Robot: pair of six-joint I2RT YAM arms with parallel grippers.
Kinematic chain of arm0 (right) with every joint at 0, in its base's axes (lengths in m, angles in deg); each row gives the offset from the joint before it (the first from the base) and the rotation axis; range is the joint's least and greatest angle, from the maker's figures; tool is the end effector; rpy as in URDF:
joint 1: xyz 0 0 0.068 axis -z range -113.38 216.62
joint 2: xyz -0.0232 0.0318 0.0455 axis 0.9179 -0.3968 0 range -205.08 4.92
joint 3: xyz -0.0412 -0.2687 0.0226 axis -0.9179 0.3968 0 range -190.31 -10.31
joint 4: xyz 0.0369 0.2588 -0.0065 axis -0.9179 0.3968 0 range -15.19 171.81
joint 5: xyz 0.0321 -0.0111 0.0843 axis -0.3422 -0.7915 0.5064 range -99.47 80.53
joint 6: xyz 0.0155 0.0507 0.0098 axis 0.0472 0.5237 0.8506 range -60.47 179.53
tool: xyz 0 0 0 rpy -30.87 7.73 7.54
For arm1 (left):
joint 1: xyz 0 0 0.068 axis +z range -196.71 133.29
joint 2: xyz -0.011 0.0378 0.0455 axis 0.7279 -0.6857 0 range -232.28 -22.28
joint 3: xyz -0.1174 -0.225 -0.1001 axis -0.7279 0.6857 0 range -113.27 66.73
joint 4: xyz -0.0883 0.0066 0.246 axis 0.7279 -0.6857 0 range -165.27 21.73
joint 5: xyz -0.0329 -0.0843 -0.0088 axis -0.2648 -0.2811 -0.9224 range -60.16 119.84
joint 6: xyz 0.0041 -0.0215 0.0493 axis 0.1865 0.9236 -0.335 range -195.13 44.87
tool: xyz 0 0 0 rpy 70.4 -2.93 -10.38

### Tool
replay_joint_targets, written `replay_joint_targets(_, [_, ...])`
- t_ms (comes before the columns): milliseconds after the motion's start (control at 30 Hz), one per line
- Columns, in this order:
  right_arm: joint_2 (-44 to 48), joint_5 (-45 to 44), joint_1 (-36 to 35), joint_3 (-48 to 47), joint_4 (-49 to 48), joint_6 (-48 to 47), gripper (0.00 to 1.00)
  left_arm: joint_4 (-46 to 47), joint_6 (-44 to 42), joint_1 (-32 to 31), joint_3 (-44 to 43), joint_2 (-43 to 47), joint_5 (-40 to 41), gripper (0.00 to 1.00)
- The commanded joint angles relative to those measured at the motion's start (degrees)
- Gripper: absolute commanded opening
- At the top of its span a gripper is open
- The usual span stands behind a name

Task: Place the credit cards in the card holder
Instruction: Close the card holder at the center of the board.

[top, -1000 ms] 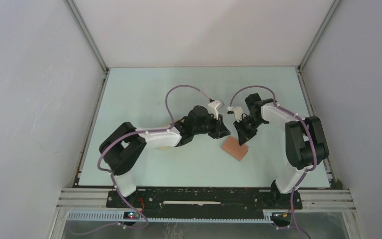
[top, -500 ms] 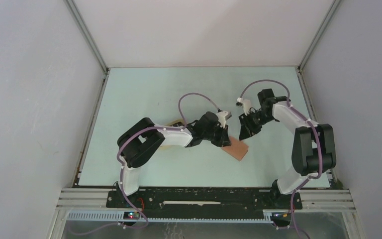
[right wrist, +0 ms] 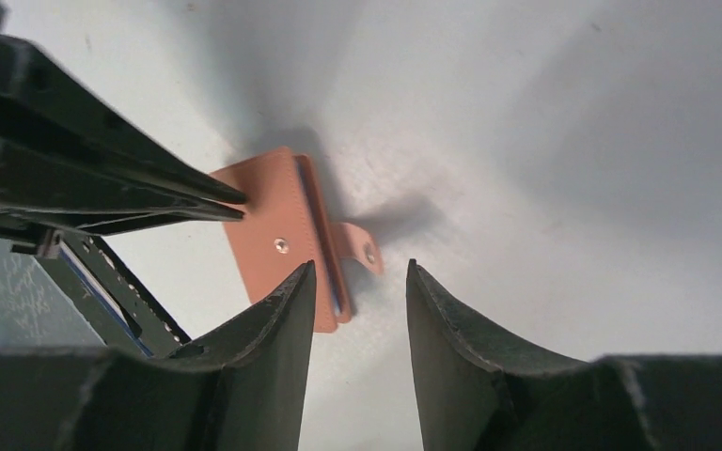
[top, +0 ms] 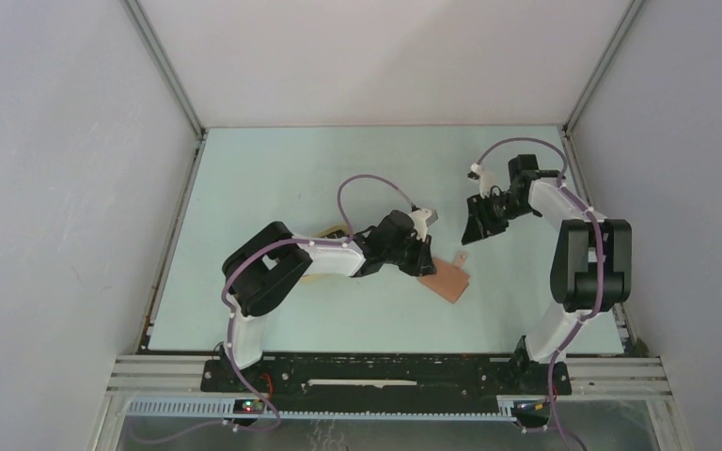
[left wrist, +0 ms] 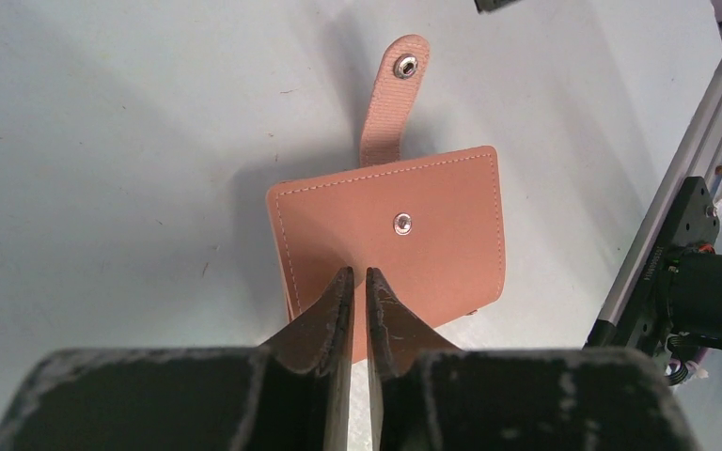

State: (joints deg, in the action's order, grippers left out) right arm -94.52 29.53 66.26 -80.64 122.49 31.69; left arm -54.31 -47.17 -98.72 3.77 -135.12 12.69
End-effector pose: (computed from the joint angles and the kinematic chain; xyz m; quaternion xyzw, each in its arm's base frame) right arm 0.3296 0.0246 0.2081 -0.2653 0.8988 0.2964 0.1841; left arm 0.2464 -0.3325 0.1447 0.2498 0.8473 -0.3906 0.2592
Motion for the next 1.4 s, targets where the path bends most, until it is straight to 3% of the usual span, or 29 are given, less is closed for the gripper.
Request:
replay_joint_targets(0, [-2.58, 0.30, 2.90, 0.01, 0.74, 2.19, 0.48, -0.13, -1.90, -0.37, -1.73, -0.41, 1.23, 0.14])
replay_joint_targets(633, [-9.11, 5.22, 3.26, -1.86, 5.92, -2.01, 0.32, -1.39, -3.00, -1.08, -1.97, -0.28, 3.01, 0.13])
replay_joint_targets(1367, [-11.23, 5.16, 1.40, -2.75, 5.89, -1.64, 0.22, -2.00, -3.14, -1.17, -2.46, -0.80, 2.97, 0.13])
